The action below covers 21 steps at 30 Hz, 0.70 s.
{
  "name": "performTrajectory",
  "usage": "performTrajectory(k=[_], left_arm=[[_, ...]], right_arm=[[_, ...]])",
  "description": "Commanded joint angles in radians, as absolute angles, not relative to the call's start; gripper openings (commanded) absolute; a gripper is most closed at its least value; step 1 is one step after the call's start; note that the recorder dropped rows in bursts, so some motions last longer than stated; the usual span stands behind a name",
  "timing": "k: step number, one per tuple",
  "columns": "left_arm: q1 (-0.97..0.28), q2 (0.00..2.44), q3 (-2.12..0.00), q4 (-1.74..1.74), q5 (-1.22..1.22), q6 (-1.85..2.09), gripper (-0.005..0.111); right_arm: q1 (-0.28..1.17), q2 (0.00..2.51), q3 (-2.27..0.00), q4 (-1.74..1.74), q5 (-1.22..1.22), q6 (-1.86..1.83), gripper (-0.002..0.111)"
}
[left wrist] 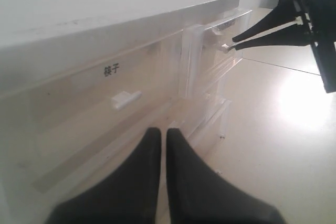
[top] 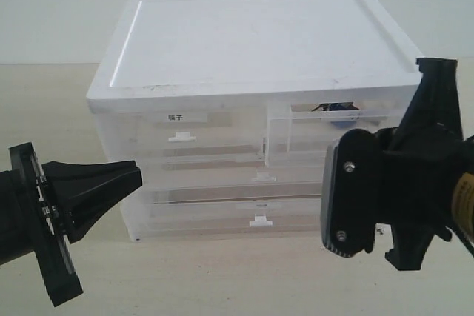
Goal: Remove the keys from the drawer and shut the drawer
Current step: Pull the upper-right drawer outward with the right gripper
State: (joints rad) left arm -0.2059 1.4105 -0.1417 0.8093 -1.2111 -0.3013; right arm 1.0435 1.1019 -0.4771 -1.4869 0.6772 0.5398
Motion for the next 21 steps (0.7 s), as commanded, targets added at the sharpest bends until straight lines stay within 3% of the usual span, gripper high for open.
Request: performTrajectory(k=[1, 9, 12, 16, 21], left_arm=[[-0.211, 1.413, -0.146, 0.802, -1.221, -0.298, 0.005], [-0.211, 1.413, -0.146, 0.804, -1.221, -0.298, 0.005], [-0.211, 1.413, -0.146, 0.804, -1.221, -0.298, 0.005], [-0.211, 1.413, -0.146, 0.804, -1.221, -0.298, 0.005], [-0.211, 1.413, -0.146, 0.804, -1.221, -0.294, 0.005]], right_arm=[[1.050, 1.030, -0.477, -1.322, 0.675, 0.396, 0.000], [1.050, 0.948, -0.489, -1.256, 0.622, 0.396, 0.001], [1.050, 0.891, -0.537, -1.234, 0.600, 0.505, 0.012], [1.047, 0.856, -0.606, -1.193, 0.679, 0.505, 0.037], [1.047, 0.889, -0.556, -1.101, 0.600, 0.272, 0.039]])
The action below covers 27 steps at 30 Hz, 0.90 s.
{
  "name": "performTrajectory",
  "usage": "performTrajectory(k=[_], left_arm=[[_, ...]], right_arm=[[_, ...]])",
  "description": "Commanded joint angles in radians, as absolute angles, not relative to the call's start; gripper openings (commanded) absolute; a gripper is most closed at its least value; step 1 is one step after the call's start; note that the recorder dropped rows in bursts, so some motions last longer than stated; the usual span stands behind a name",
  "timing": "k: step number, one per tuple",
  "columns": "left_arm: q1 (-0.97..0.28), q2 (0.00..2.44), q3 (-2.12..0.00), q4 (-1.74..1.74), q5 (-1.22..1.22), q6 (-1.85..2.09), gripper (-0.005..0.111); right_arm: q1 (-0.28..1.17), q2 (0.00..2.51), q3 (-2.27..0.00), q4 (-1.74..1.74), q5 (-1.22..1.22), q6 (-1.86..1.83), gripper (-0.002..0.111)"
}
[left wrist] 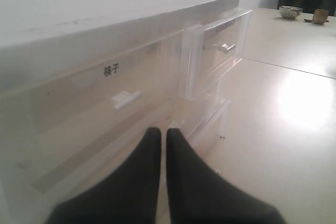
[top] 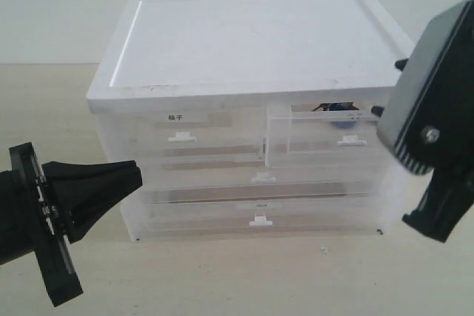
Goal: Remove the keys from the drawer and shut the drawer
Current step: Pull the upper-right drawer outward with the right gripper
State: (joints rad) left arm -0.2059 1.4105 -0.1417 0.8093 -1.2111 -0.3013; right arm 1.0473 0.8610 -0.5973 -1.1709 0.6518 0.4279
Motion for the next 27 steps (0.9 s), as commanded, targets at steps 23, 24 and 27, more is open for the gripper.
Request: performTrajectory(k=[23, 24, 27], left_arm=[[-0.211, 1.413, -0.146, 0.822, -1.221, -0.297, 0.005], [-0.211, 1.413, -0.146, 0.822, -1.221, -0.297, 0.005], [-0.211, 1.413, -0.146, 0.828, -1.221, -0.297, 0.005]], right_arm=[[1.045, 1.166, -0.477, -1.553, 0.662, 0.543, 0.019], [1.045, 1.170, -0.477, -1.553, 0.670, 0.543, 0.019], [1.045, 1.200, -0.477, -1.553, 0.677, 0.543, 0.019]])
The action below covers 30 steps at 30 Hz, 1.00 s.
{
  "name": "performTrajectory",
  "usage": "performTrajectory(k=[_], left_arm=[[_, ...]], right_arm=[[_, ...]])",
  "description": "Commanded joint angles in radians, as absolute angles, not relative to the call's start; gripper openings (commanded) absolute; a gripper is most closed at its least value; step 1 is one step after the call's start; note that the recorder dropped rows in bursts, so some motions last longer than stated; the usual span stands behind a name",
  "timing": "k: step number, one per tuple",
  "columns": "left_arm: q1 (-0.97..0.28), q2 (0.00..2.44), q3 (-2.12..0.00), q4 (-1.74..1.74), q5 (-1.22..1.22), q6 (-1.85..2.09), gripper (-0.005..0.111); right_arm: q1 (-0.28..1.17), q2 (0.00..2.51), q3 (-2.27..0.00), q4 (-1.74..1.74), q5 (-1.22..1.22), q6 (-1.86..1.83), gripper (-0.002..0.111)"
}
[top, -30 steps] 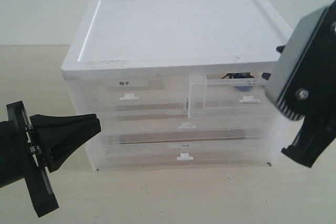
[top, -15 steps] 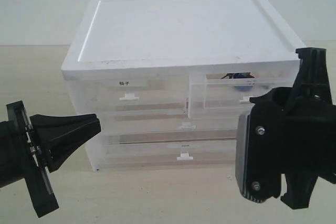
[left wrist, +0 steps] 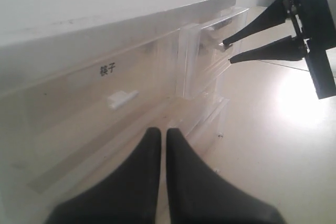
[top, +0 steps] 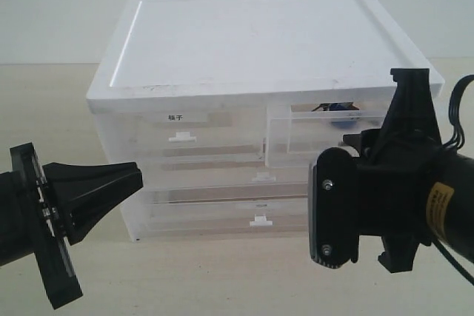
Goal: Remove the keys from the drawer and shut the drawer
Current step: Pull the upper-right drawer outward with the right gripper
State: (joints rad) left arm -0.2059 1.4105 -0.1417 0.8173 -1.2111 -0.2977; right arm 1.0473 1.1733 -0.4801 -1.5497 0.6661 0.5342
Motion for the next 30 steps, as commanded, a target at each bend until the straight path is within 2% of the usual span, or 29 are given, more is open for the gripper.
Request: performTrajectory(k=[1, 6, 9, 19, 30], left_arm=[[-0.211, 1.413, -0.146, 0.828, -1.221, -0.297, 0.005], [-0.211, 1.413, -0.146, 0.830, -1.221, -0.298, 0.005], [-0.211, 1.413, -0.146, 0.830, -1.221, -0.298, 0.005], [-0.211, 1.413, -0.146, 0.830, -1.221, -0.298, 0.005], [-0.211, 1.413, -0.146, 0.828, -1.221, -0.298, 0.005]], right_arm=[[1.045, 1.211, -0.477, -1.553, 0.677, 0.543, 0.019], [1.045, 1.234, -0.477, -1.565, 0.688, 0.544, 0.016], [1.045, 1.234, -0.477, -1.576, 0.721, 0.544, 0.000], [1.047, 1.210, -0.477, -1.501, 0.725, 0.537, 0.000], [1.175, 1.137, -0.477, -1.308, 0.792, 0.453, 0.000]])
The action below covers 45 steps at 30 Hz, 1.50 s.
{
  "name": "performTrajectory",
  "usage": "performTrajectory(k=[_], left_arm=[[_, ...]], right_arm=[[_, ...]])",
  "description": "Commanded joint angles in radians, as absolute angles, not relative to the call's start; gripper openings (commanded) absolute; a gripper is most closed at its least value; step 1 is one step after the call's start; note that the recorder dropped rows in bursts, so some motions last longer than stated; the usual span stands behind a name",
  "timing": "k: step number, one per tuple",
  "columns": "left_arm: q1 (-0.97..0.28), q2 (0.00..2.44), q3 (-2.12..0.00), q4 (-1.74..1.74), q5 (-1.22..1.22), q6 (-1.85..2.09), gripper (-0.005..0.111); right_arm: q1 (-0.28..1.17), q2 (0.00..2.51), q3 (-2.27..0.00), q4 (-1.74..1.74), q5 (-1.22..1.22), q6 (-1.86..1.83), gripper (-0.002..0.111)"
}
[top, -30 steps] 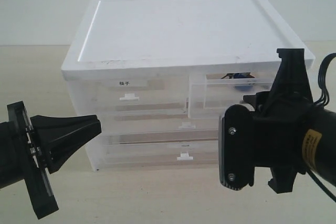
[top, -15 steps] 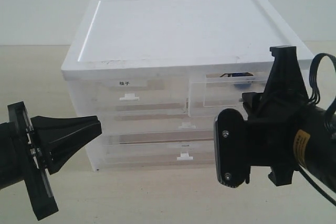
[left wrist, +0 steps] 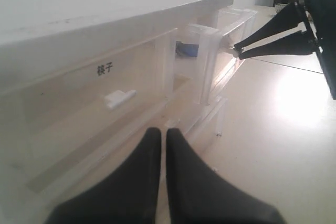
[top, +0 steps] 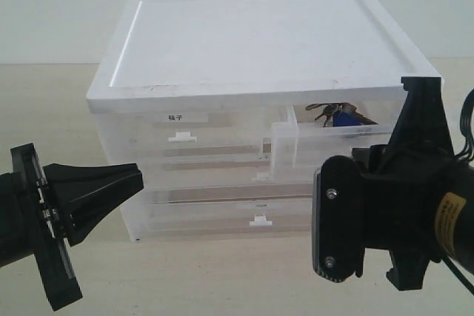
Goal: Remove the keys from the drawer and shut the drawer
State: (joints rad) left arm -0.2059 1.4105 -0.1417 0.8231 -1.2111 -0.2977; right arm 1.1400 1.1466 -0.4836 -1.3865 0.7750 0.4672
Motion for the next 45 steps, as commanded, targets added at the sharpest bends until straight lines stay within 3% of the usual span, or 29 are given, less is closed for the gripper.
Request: performTrajectory(k=[1, 21, 29, 32, 36, 40, 45], left_arm=[[-0.211, 1.413, -0.146, 0.828, -1.221, -0.298, 0.005], [-0.211, 1.413, -0.146, 0.819, -1.221, -0.288, 0.005], [-0.211, 1.413, -0.146, 0.819, -1.221, -0.286, 0.005], [-0.211, 1.413, -0.146, 0.819, -1.221, -0.286, 0.005], [-0.211, 1.413, -0.146, 0.819, -1.221, -0.286, 0.005], [-0.211, 1.413, -0.146, 0.819, -1.221, -0.286, 0.005], [-0.211, 1.413, -0.146, 0.819, -1.221, -0.286, 0.005]], right_arm=[[1.182, 1.137, -0.477, -1.306, 0.792, 0.451, 0.000], [1.268, 1.133, -0.477, -1.235, 0.824, 0.393, 0.000], [1.268, 0.948, -0.500, -1.187, 0.792, 0.407, 0.001], [1.265, 0.871, -0.549, -1.133, 0.838, 0.425, 0.015], [1.265, 0.845, -0.613, -1.083, 0.940, 0.420, 0.050], [1.265, 0.920, -0.719, -0.841, 1.046, 0.327, 0.031], [1.265, 1.032, -0.859, -0.736, 1.089, 0.146, 0.036]])
